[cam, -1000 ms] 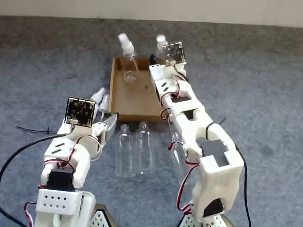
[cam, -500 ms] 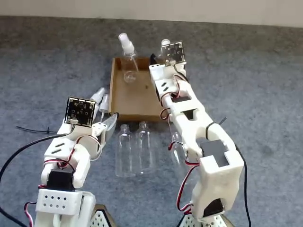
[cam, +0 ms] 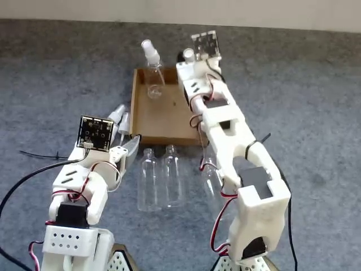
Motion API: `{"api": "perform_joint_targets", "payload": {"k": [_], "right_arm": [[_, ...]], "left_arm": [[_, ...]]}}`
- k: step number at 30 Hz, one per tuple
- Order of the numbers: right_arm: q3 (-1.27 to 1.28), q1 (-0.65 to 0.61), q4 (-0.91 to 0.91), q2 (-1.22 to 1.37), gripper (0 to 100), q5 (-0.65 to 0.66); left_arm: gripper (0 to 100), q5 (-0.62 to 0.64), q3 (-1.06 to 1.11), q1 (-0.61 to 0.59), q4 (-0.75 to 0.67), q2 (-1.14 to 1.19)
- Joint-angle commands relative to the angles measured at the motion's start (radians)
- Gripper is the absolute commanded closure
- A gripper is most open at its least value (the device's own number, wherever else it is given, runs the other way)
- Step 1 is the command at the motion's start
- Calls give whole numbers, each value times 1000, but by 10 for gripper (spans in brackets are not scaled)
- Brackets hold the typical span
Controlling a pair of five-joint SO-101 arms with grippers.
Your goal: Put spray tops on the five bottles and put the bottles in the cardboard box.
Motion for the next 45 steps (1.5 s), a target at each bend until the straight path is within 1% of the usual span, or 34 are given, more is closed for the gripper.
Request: {"api": "perform_joint_targets", "payload": {"k": [1, 5, 8, 21, 25, 27, 29, 31, 33, 36, 41, 43, 45], "right_arm": [[-193, -8, 122, -24, 741, 0], [-315, -8, 278, -24, 741, 0], [-424, -8, 456, -25, 741, 0], [-1078, -28, 1349, -24, 742, 0], [-1313, -31, 1687, -22, 741, -6], [-1417, -56, 1851, -19, 739, -6], [-1449, -58, 1845, -25, 741, -21], [-1388, -36, 1844, -33, 741, -11], [-1294, -36, 1845, -53, 741, 35], [-1081, -36, 1845, -151, 741, 37], [-556, -35, 1824, -400, 739, 48], [-306, -47, 1751, -496, 738, 77], [-70, -62, 1635, -591, 738, 69]], "left_arm": [[730, -6, -4, -4, -28, -4], [730, -6, -4, -4, -28, -4], [730, -6, -4, -4, -28, -4], [730, -6, -2, -2, -29, -1], [730, -6, -2, -2, -29, -1], [730, -6, -2, -2, -29, -1], [730, -6, -2, -2, -29, 1], [730, -6, -2, -2, -29, 1], [730, -6, -2, -7, -29, 1], [730, -6, -2, -7, -29, 1], [730, -6, -2, -4, -29, 2], [730, -6, -2, -7, -29, 2], [730, -6, -2, -7, -29, 2]]}}
